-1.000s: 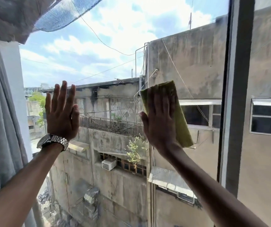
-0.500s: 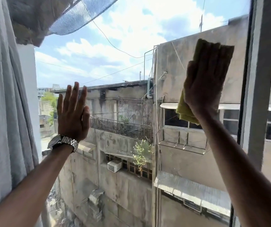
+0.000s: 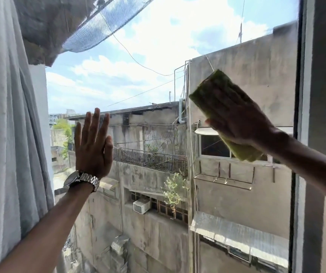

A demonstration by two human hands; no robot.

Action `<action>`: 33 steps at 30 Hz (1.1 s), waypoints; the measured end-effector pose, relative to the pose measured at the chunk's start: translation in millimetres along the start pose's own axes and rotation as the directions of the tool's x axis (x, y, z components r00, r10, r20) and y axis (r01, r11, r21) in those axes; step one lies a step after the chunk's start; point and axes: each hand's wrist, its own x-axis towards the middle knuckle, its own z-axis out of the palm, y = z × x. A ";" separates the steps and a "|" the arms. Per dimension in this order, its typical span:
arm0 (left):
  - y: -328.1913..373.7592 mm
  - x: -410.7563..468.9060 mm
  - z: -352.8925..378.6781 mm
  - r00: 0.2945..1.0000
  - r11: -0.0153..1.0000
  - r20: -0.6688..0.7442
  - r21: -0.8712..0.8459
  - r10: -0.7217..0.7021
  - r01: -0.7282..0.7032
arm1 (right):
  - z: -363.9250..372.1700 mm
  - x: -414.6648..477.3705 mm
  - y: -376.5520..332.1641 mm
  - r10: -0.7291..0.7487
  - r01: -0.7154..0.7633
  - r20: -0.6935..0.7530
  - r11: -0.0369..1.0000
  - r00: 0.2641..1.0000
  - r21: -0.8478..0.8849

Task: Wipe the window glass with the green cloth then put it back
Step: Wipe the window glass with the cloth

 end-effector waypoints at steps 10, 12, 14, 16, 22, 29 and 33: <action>4.8 3.5 -7.6 1.000 1.000 0.020 -0.012 -0.010 0.010 | 11.3 -57.2 -155.7 -0.316 0.291 0.174 0.944 0.933 0.157; 7.8 2.5 -9.9 0.999 1.000 0.029 -0.013 -0.013 0.013 | 8.4 -71.6 -122.4 -0.583 0.558 0.197 0.812 0.788 0.169; 10.4 1.3 -11.0 0.999 1.000 0.036 -0.016 -0.025 0.025 | 10.2 -56.4 -77.8 -0.601 0.587 0.197 0.799 0.774 0.131; 10.9 1.7 -10.9 0.999 1.000 0.031 -0.019 -0.023 0.024 | 6.2 -19.3 -30.3 -0.459 0.459 0.139 0.888 0.877 0.038; 3.1 1.7 -3.8 1.000 1.000 0.026 -0.021 -0.014 0.015 | -14.3 79.6 13.7 0.552 -0.529 -0.122 0.830 0.825 0.177; -3.1 1.3 -1.3 1.000 1.000 0.024 -0.004 0.003 -0.002 | 12.7 36.4 -193.1 -0.391 0.363 0.121 0.910 0.913 0.200; -4.4 0.5 2.0 1.000 1.000 0.009 -0.027 0.003 -0.003 | 11.0 44.3 -129.7 -0.592 0.582 0.098 0.805 0.800 0.113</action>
